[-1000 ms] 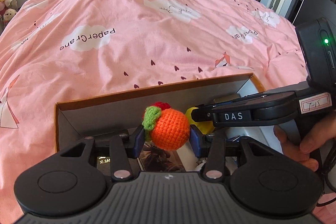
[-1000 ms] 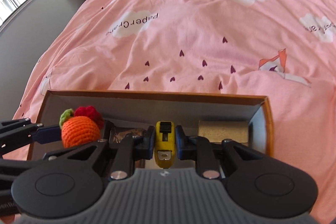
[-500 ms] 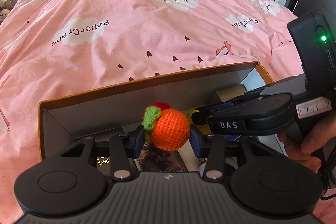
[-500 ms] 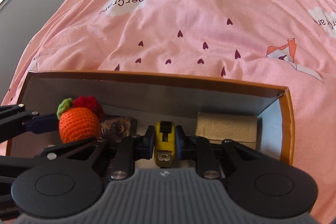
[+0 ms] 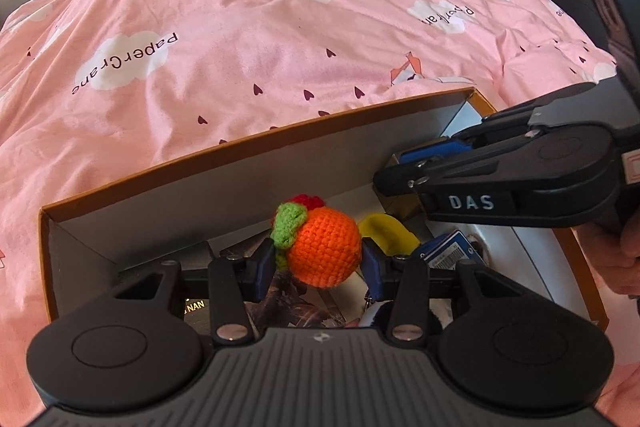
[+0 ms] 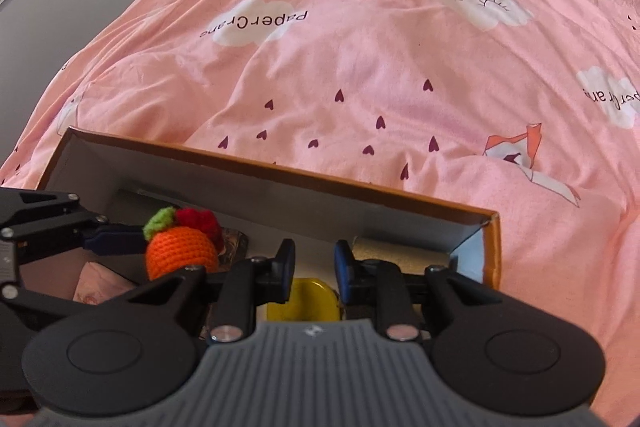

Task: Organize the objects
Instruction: 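Lower the orange and tape measure into the box and open both tools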

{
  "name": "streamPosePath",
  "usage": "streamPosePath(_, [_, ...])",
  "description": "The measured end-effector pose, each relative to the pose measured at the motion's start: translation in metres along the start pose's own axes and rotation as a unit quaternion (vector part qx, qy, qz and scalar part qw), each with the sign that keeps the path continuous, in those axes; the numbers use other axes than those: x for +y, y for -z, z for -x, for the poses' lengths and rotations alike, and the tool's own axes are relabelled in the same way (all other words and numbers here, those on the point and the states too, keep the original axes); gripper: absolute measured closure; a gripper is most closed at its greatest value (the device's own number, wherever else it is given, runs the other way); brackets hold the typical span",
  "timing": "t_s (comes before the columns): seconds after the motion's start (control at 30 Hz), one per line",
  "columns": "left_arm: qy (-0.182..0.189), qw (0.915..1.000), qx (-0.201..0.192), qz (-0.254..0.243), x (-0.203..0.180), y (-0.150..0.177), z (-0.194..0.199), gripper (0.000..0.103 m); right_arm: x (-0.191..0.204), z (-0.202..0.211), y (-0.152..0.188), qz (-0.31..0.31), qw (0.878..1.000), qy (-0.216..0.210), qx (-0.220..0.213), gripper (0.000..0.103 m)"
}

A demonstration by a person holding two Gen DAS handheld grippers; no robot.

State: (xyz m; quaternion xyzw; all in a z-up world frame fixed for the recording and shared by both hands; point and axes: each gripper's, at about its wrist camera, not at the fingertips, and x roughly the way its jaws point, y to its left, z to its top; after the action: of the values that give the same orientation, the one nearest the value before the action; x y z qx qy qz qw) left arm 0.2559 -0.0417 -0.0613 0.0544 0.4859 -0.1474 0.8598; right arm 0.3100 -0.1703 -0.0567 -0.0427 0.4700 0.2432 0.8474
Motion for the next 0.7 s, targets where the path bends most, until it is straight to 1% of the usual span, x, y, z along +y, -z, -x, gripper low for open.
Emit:
streamPosePath(0.2, [0.016, 0.9998, 0.010, 0.001, -0.003, -0.010, -0.010, 0.052, -0.005, 0.015, 0.005, -0.001, 1.000, 0.003, -0.010, 0.079])
streamPosePath(0.3, [0.006, 0.9999, 0.014, -0.007, -0.007, -0.015, -0.017, 0.052, -0.006, 0.021, 0.007, 0.004, 1.000, 0.001, -0.013, 0.079])
streamPosePath(0.4, [0.004, 0.9997, 0.022, -0.008, -0.009, -0.017, -0.024, 0.052, -0.005, 0.022, 0.009, 0.011, 1.000, 0.004, -0.015, 0.079])
streamPosePath(0.7, [-0.005, 0.9995, 0.031, -0.006, -0.010, -0.017, -0.032, 0.051, -0.011, 0.023, 0.014, 0.006, 1.000, 0.001, -0.012, 0.079])
